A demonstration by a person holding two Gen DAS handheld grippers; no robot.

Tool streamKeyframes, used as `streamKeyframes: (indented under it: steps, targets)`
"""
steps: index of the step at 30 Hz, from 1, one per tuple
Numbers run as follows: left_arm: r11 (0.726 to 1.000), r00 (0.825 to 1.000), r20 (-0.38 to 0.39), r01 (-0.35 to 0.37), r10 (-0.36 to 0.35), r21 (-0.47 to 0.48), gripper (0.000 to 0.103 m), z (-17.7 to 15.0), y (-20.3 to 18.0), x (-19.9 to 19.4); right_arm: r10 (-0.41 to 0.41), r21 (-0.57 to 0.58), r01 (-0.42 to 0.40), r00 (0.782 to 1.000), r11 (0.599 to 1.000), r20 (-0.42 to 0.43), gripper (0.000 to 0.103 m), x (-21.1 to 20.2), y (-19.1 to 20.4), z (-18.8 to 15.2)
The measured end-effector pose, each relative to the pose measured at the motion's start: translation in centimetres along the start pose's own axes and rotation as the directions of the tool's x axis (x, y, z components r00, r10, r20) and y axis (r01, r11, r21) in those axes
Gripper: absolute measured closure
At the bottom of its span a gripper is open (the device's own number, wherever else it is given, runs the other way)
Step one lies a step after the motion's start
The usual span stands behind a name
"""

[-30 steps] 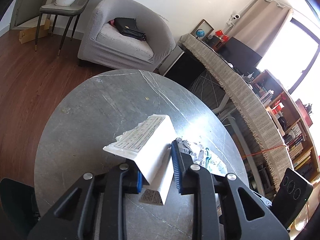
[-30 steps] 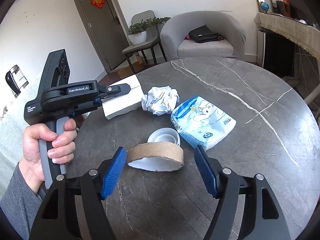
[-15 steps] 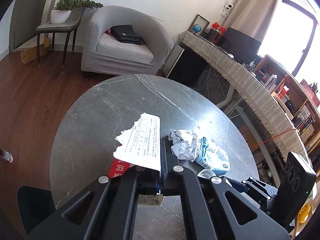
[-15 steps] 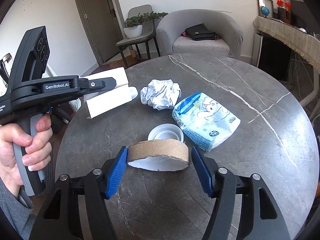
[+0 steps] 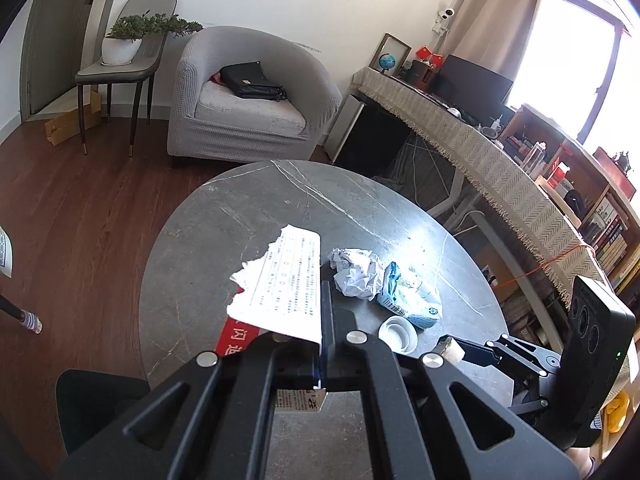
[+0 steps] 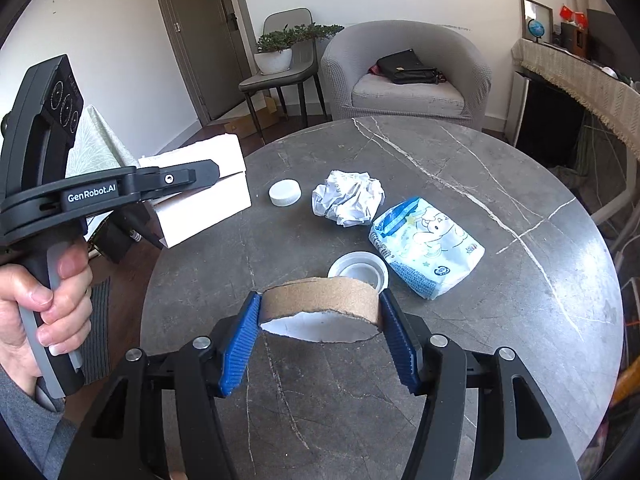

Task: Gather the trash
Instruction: 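Carry the paper box and tape core over the green bin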

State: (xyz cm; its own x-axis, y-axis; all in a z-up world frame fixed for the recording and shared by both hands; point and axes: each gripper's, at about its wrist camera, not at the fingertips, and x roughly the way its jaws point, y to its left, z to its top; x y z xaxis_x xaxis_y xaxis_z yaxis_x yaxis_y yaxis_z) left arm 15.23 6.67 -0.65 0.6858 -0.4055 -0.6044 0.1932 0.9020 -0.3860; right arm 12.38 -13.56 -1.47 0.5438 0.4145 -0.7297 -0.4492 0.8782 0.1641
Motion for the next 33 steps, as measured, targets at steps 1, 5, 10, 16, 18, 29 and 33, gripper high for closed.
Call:
streamKeyframes:
  steps: [1,5,10,16,18,29,33]
  targets:
    - [1.000,1.000,0.002,-0.003,0.003,0.003,0.102,-0.2,0.0,-0.4,0.003,-0.007,-0.003,1.000,1.000,0.006,0.043,-0.2,0.3,0.1]
    - [1.000,1.000,0.016,-0.017,0.017,0.008,0.102,-0.8,0.6,-2.2,0.022,-0.025,-0.022,1.000,0.999,0.014,0.043,-0.7,1.4,0.5]
    - [0.999,0.999,0.034,-0.038,0.038,-0.011,0.102,-1.2,2.0,-4.2,0.050,-0.034,-0.049,0.998,0.998,0.023,0.043,-0.9,2.6,0.9]
    - [0.996,0.996,0.045,-0.075,0.077,-0.037,0.102,-1.6,3.9,-5.8,0.082,-0.057,-0.080,0.996,0.995,0.025,0.043,-0.8,4.8,1.4]
    - [0.995,0.994,0.045,-0.095,0.097,-0.042,0.102,-1.8,4.7,-6.2,0.094,-0.063,-0.092,0.995,0.994,0.026,0.043,-0.7,5.6,1.6]
    - [0.977,0.982,0.011,-0.184,0.187,-0.111,0.102,-3.3,9.8,-8.1,0.159,-0.134,-0.157,0.987,0.978,0.008,0.043,0.4,11.0,2.1]
    - [0.970,0.980,0.000,-0.197,0.199,-0.144,0.102,-4.0,11.2,-8.4,0.180,-0.158,-0.179,0.984,0.971,-0.006,0.043,1.2,12.8,2.3]
